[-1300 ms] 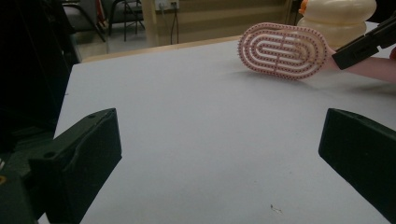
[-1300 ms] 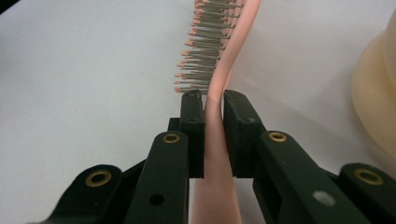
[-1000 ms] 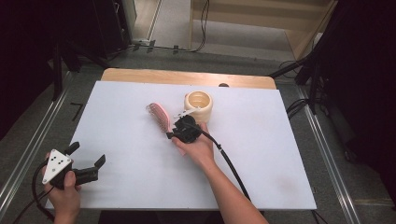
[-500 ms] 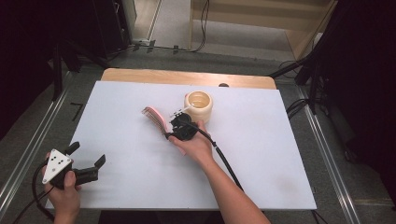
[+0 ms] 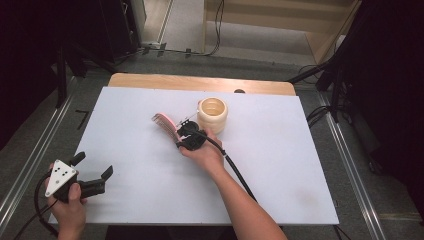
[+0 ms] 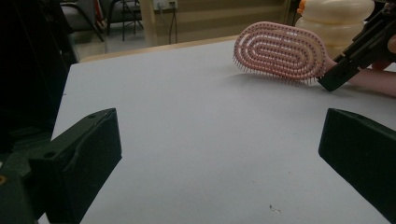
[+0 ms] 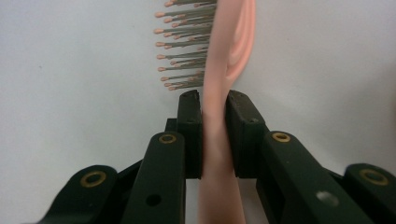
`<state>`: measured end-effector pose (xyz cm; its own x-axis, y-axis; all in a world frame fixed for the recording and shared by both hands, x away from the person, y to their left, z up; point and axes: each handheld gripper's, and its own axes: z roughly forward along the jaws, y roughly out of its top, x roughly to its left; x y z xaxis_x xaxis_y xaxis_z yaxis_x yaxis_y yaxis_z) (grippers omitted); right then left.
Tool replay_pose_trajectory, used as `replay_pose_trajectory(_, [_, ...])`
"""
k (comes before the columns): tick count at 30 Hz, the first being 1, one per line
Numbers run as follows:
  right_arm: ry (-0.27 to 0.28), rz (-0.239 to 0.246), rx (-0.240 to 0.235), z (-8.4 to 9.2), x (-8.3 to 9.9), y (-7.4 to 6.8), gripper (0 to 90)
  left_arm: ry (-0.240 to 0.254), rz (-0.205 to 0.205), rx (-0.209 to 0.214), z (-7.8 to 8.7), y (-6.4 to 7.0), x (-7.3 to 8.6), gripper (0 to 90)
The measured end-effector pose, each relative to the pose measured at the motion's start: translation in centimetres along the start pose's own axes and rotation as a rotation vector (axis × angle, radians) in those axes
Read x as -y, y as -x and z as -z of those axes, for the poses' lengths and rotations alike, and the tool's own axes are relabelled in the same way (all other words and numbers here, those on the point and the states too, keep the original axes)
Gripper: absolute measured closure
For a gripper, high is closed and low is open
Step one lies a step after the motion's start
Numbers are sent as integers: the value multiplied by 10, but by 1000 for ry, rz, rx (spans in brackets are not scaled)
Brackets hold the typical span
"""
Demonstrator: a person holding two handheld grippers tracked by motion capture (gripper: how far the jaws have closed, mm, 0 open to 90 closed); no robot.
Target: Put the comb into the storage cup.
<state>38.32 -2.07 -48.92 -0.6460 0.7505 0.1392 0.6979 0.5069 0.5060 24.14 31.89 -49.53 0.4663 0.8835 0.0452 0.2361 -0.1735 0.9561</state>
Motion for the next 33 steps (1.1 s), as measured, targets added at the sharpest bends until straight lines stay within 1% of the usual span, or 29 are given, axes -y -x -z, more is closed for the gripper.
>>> replay_pose_trajectory(1, [-2,4,8,1,0,0,756,0,-1,1,0,0,0,0])
replay_pose_trajectory(3, [8,1,-1,1,0,1,759,0,0,1,0,0,0,0])
replay_pose_trajectory(6, [24,-29,-50,3,2,6,762,1,2,1,0,0,0,0])
replay_pose_trajectory(7, [32,-26,-61,4,3,7,763,1,1,1,0,0,0,0])
replay_pose_trajectory(9, [56,-27,-69,6,5,7,763,0,0,2,0,0,0,0])
replay_pose_trajectory(12, [89,-39,-99,9,7,9,764,-3,-2,1,0,0,0,0])
replay_pose_trajectory(13, [94,-37,-102,10,8,9,764,-3,-2,2,0,0,0,0])
replay_pose_trajectory(15, [87,-37,-108,10,8,9,764,-4,-2,1,0,0,0,0])
replay_pose_trajectory(17, [73,-42,-105,8,10,9,763,-4,-2,2,0,0,0,0])
replay_pose_trajectory(18, [65,-36,-102,7,10,8,761,-5,-3,2,0,0,0,0])
replay_pose_trajectory(20, [57,-44,-114,6,10,9,758,-5,-3,3,0,0,0,0])
replay_pose_trajectory(21, [55,-32,-110,6,10,9,755,-5,-2,3,-1,1,0,0])
replay_pose_trajectory(23, [46,-12,-72,6,10,6,742,-5,-3,4,-1,0,0,0])
replay_pose_trajectory(24, [52,-12,-70,7,10,6,721,-5,-3,4,-1,0,0,0])
replay_pose_trajectory(25, [54,-18,-81,8,9,6,709,-5,-3,5,-1,0,0,0])
replay_pose_trajectory(27, [60,-34,-87,10,9,8,695,-5,-3,6,-1,0,0,0])
replay_pose_trajectory(29, [77,-53,-75,12,9,12,666,-5,-3,7,0,0,0,0])
replay_pose_trajectory(30, [80,-65,-72,13,9,15,666,-5,-2,7,0,0,0,0])
replay_pose_trajectory(31, [86,-77,-82,15,9,17,664,-5,-3,7,0,0,0,0])
replay_pose_trajectory(32, [83,-86,-66,16,9,18,664,-5,-3,8,0,0,0,0])
replay_pose_trajectory(33, [83,-79,-56,16,9,20,651,-5,-3,8,0,0,0,0])
